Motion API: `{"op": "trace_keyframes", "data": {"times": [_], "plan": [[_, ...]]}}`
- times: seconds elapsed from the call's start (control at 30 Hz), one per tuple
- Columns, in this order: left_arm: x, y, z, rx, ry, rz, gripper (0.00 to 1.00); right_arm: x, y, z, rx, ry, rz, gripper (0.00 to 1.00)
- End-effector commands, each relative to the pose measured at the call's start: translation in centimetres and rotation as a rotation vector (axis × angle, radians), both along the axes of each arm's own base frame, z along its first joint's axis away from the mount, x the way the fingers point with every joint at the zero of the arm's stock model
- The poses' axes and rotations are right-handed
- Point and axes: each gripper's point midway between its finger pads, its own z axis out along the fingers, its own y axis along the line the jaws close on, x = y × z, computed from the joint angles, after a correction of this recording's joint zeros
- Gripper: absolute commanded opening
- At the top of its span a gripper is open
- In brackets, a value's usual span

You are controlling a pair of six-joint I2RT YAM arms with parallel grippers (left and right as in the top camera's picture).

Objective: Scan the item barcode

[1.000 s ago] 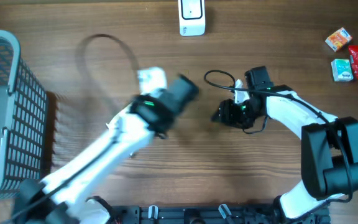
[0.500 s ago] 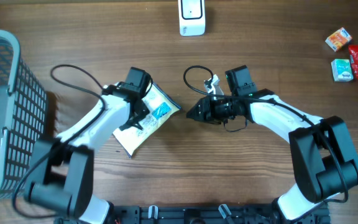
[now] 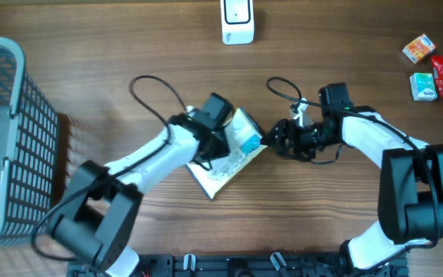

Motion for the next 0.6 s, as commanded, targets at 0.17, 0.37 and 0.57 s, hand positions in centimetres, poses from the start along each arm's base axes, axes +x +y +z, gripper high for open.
{"op": "trace_keyframes", "data": {"times": [0.17,0.37,0.57], "plan": [[4.9,12.1,11.5,0.048,-0.264,0.347,0.95,-0.4,2.4,-0.4,0.003,0.122,-0.061,0.91],[3.1,15.0,8.3,0.128,-0.111,0.403,1.0,-1.2,8.3,-2.3,-0.113,0.247,-0.226,1.0],[2.8,15.1,5.6,0.164,-0.025,0.395,1.0,-0.9,8.1,-4.4,-0.302,0.232,-0.415,1.0]]}}
